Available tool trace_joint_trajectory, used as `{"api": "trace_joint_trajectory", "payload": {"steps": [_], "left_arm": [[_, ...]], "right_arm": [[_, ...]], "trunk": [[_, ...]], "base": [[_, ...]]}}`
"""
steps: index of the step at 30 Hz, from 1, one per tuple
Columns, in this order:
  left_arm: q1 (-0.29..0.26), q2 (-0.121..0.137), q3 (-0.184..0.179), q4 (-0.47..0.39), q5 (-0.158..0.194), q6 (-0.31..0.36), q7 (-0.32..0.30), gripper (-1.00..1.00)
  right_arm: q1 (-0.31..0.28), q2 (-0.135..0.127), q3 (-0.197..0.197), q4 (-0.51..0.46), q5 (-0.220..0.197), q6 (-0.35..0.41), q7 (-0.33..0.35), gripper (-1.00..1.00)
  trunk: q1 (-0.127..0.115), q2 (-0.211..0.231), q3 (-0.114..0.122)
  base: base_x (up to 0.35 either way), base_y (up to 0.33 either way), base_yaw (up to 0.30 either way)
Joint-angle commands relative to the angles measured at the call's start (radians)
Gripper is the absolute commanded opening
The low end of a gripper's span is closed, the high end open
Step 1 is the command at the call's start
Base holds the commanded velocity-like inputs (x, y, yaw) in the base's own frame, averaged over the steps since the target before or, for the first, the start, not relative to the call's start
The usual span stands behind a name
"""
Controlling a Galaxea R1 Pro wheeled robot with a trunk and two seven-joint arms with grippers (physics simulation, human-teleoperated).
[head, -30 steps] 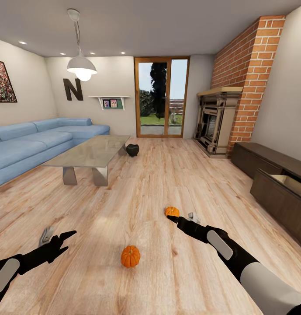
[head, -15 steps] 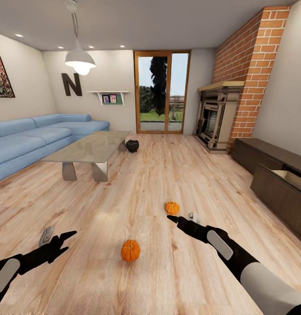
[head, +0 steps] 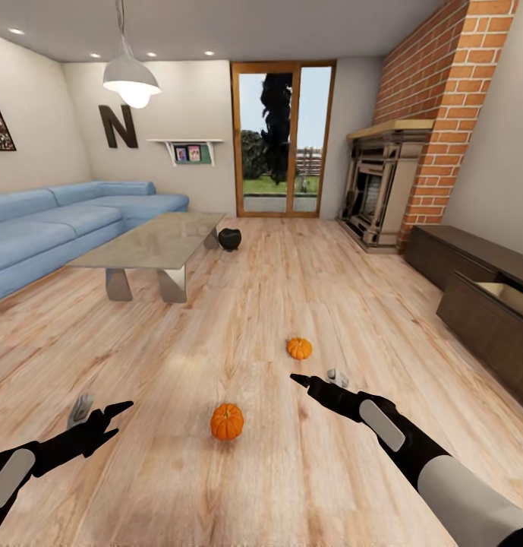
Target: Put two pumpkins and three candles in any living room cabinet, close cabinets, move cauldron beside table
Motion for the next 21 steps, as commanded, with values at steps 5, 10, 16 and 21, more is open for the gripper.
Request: {"api": "trace_joint_trajectory", "payload": {"steps": [5, 10, 16, 21], "left_arm": [[-0.001, 0.0, 0.002, 0.0, 0.002, 0.007, -0.001, 1.0], [-0.001, -0.003, 0.002, 0.0, 0.001, 0.007, 0.0, 1.0], [-0.001, -0.019, 0.001, 0.001, -0.002, 0.007, 0.003, 1.0], [-0.001, -0.021, 0.001, 0.001, -0.002, 0.007, 0.004, 1.0]], "right_arm": [[-0.001, -0.001, 0.004, 0.0, -0.006, 0.001, 0.001, 1.0], [-0.001, -0.001, 0.004, 0.0, -0.006, 0.001, 0.001, 1.0], [-0.001, -0.001, 0.004, -0.001, -0.006, 0.001, 0.005, 1.0], [-0.001, -0.001, 0.004, -0.002, -0.007, 0.002, 0.008, 1.0]], "trunk": [[0.002, -0.002, -0.02], [0.004, -0.003, -0.04], [0.007, -0.004, -0.063], [0.009, -0.005, -0.081]], "base": [[0.0, 0.0, 0.0], [0.0, 0.0, 0.0], [0.0, 0.0, 0.0], [0.0, 0.0, -0.09]]}}
